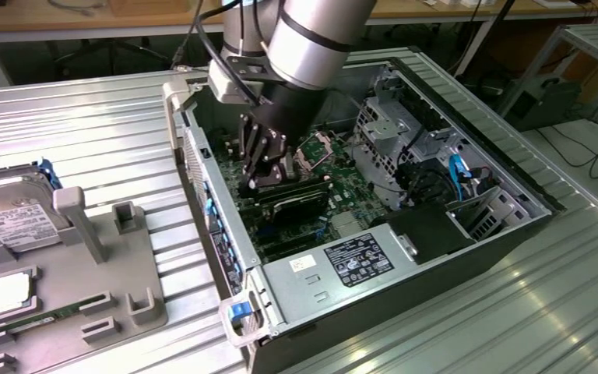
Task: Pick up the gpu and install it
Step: 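Press down on the gpu until it lock into place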
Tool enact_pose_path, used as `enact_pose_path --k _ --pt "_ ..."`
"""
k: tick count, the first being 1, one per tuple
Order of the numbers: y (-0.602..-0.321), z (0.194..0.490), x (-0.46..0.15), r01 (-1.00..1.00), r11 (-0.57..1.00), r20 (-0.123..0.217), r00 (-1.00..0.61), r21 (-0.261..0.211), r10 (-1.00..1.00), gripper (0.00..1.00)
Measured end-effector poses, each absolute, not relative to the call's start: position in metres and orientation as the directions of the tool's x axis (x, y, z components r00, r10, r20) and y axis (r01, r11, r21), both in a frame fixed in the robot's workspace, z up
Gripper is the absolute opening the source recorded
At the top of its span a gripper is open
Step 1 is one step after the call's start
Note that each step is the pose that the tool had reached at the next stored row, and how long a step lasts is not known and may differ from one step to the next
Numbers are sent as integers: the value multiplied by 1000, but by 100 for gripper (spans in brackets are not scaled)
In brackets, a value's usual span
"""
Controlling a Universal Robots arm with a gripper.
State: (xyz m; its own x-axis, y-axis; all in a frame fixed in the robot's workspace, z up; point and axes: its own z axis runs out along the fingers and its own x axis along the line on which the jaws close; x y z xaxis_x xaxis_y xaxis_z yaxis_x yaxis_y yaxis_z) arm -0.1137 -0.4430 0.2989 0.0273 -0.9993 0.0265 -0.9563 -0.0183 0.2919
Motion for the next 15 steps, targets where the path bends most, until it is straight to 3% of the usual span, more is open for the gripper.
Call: enact_pose_path --k 11,15 --pt "-442 299 -114 -993 -41 33 45 111 -998 11" --pt "-442 299 -114 -994 -44 22 46 97 -999 11"
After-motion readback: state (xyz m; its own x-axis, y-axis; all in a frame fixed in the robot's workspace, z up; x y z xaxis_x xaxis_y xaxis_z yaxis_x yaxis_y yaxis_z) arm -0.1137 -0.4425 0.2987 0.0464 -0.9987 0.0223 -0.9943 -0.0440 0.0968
